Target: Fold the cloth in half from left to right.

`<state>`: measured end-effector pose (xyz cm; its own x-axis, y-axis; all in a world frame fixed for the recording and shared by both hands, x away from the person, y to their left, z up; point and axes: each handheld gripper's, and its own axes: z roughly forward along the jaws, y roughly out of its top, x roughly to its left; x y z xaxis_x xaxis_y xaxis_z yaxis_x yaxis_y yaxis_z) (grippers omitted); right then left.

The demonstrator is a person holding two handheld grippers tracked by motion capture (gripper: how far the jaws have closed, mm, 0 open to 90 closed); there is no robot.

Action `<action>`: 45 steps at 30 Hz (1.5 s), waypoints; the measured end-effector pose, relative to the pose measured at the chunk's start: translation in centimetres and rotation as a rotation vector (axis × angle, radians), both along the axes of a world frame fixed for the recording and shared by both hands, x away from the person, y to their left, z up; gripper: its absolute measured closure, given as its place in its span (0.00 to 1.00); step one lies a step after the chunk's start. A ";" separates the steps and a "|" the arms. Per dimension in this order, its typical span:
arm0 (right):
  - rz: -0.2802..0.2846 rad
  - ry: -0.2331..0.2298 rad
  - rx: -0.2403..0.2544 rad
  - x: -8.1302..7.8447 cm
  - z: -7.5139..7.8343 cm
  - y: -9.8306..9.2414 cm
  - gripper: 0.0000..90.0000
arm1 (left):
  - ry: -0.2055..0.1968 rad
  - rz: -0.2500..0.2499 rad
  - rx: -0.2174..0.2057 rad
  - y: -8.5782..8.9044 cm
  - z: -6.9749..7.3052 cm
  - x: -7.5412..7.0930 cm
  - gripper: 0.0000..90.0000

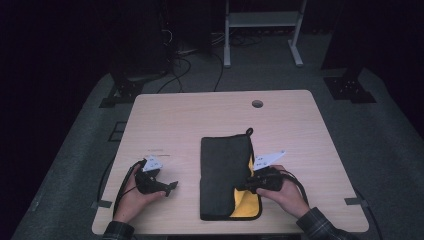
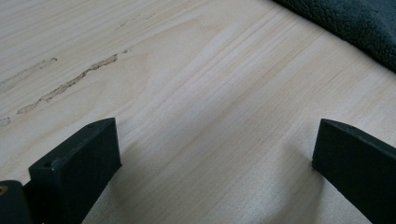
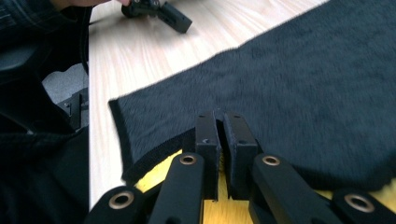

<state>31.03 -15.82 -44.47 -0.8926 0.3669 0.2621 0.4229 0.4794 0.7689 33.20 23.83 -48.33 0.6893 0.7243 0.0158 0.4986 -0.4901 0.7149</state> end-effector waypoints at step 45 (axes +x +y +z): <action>0.130 -0.012 -0.205 -4.1 -2.5 -3.8 0.99 | -0.003 0.008 -0.004 -0.1 0.0 -0.1 0.00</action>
<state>26.91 -19.62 -46.92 -0.9383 0.2936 0.1828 0.3389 0.6755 0.6548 33.06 23.76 -48.35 0.6832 0.7301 0.0147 0.5005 -0.4829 0.7185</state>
